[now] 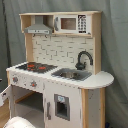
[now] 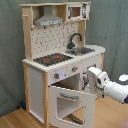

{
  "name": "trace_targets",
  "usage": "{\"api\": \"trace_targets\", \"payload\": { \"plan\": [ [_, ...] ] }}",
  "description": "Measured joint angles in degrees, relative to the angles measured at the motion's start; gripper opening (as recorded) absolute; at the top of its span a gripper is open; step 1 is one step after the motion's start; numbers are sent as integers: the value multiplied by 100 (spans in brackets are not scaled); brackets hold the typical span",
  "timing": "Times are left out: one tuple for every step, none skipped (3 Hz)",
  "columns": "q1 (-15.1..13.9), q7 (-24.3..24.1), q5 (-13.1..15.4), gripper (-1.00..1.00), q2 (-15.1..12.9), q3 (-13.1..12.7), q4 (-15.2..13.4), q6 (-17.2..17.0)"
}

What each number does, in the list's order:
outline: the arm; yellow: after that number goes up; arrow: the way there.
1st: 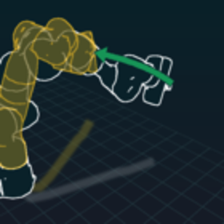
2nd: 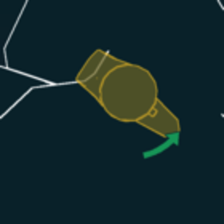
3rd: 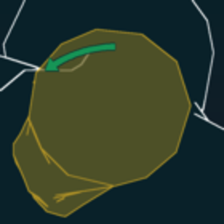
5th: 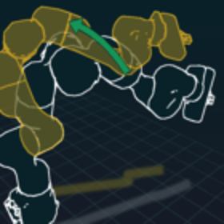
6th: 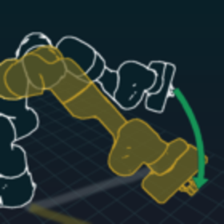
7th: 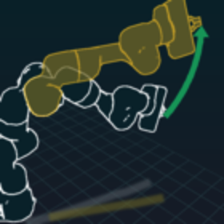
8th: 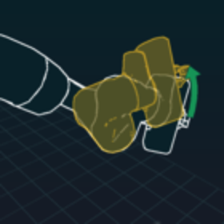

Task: Play with the kitchen

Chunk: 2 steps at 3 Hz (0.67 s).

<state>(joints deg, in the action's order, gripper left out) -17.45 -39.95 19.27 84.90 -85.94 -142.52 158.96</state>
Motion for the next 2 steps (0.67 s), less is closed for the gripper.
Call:
{"api": "trace_targets", "payload": {
  "plan": [
    [78, 522, 4, 100, 0, 69, -30, -286],
    [101, 1077, 8, 100, 0, 297, -88, -448]
  ]
}}
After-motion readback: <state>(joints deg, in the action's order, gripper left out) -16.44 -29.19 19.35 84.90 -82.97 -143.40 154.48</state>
